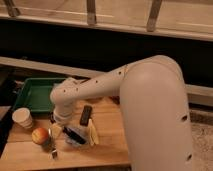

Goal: Place brush in metal cup

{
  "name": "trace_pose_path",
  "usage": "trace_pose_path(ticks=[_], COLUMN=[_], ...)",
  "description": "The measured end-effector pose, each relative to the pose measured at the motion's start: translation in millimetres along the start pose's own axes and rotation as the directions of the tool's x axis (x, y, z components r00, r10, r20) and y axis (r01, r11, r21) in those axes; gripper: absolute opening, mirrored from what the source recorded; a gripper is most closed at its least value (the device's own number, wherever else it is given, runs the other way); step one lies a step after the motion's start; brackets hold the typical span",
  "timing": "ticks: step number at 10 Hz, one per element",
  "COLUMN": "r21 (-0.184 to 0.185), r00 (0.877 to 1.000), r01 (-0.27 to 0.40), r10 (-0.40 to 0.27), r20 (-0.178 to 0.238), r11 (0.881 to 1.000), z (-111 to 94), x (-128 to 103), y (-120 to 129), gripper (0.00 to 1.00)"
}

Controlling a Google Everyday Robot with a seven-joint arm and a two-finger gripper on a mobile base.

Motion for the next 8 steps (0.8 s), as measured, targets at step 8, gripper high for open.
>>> trace_pose_path(ticks=[8], r21=[0.256], r00=[0.837], r01=[-0.544], r10=[0.499], r20=[0.225], r11=[0.799], z=[-125.6], x=[28.6], y=[-94.5], gripper=[0.71])
